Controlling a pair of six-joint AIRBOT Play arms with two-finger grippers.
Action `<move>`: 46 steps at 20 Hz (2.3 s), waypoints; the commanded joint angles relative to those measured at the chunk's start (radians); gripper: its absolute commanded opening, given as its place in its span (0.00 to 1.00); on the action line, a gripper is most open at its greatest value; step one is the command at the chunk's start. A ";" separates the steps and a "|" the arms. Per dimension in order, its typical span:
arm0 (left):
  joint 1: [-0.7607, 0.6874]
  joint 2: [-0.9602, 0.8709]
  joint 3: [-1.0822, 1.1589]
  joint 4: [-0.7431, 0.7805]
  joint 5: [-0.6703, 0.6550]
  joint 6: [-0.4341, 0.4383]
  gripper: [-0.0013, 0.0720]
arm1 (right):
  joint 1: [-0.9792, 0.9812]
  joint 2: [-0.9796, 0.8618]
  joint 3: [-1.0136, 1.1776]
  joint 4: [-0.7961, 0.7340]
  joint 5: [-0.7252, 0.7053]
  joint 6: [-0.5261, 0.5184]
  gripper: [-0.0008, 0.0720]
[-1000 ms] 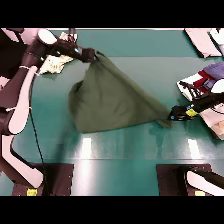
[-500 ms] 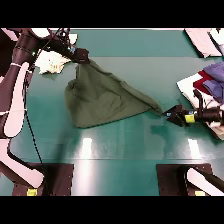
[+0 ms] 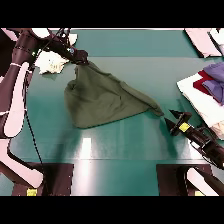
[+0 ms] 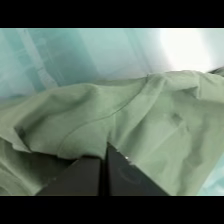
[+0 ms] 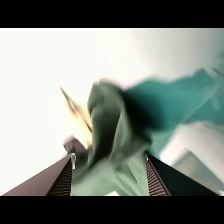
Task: Fold the shirts.
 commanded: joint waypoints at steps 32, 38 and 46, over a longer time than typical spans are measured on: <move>0.071 0.640 0.045 0.113 0.264 -0.043 0.05 | 0.093 0.016 1.707 -1.186 0.540 0.188 0.04; 0.071 0.834 0.045 0.132 0.097 -0.114 0.05 | 0.206 0.152 1.875 -1.488 0.719 0.288 0.04; 0.071 0.903 -0.002 0.184 -0.118 -0.206 0.05 | 0.116 0.227 1.802 -1.557 0.842 0.306 0.04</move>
